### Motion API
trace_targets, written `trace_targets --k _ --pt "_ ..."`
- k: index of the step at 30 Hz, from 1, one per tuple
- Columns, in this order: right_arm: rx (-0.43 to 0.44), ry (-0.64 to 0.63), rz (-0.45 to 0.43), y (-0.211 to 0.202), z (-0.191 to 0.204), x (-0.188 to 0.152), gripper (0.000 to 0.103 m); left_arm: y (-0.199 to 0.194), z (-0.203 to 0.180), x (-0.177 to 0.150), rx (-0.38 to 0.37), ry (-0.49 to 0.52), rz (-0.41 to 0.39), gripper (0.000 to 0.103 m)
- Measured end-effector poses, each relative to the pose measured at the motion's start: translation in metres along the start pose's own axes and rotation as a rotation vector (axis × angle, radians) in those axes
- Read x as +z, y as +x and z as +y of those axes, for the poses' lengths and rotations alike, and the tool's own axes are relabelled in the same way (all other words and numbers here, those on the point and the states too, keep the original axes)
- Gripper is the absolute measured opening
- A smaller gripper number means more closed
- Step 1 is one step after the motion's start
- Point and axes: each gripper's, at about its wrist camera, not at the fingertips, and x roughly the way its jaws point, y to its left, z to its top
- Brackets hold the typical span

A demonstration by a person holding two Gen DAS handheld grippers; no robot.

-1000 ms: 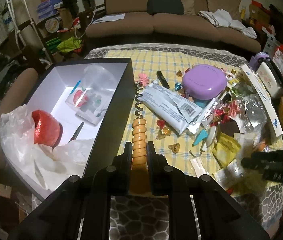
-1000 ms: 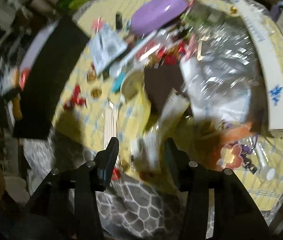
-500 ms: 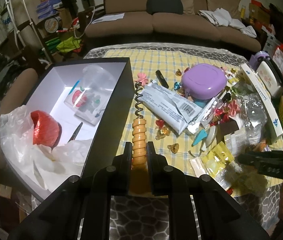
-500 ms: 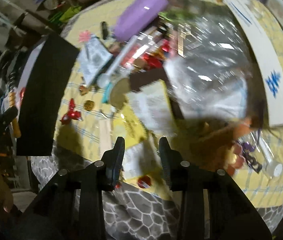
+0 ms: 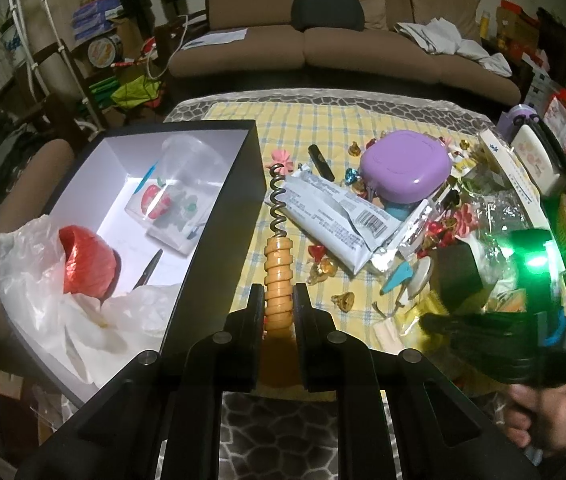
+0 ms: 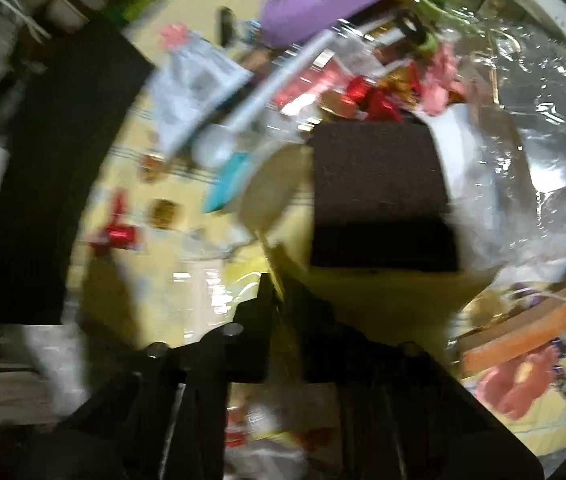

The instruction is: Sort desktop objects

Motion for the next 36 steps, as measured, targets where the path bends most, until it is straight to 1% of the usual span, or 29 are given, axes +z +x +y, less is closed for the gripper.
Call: trace_targets --k 1,4,8,10,12,14,17,21,25,32,36 --pt "0.022 0.001 -0.013 -0.007 0.001 0.000 0.003 0.001 0.000 0.000 0.000 -0.001 0.000 0.013" --pt "0.007 -0.036 -0.107 -0.044 0.006 -0.001 0.003 0.001 -0.001 0.001 0.001 -0.002 -0.002 0.013" --pt "0.079 -0.051 -0.300 -0.107 0.009 -0.004 0.003 -0.002 -0.003 0.001 0.005 0.011 -0.017 0.013" --pt "0.094 -0.066 -0.391 -0.132 0.015 -0.005 0.003 -0.006 -0.005 0.000 0.009 0.023 -0.033 0.013" --pt "0.077 -0.069 -0.459 -0.152 0.016 -0.007 0.003 -0.009 -0.008 -0.001 0.013 0.047 -0.049 0.013" --pt "0.030 -0.034 -0.516 -0.162 0.017 -0.011 0.003 -0.015 -0.012 -0.001 0.034 0.066 -0.078 0.013" --pt "-0.004 -0.019 -0.528 -0.167 0.014 -0.011 0.003 -0.024 -0.011 0.000 0.036 0.058 -0.119 0.013" --pt "-0.009 -0.006 -0.530 -0.169 0.011 -0.011 0.003 -0.036 -0.004 0.003 0.042 0.016 -0.176 0.013" --pt "-0.003 -0.025 -0.547 -0.179 0.012 -0.018 0.003 -0.046 0.002 0.005 0.044 -0.015 -0.222 0.013" --pt "0.018 -0.070 -0.587 -0.187 0.036 -0.022 0.003 -0.053 0.015 0.004 0.048 -0.048 -0.238 0.013" --pt "0.042 -0.103 -0.600 -0.190 0.053 -0.024 0.003 -0.055 0.024 0.002 0.050 -0.062 -0.230 0.013"
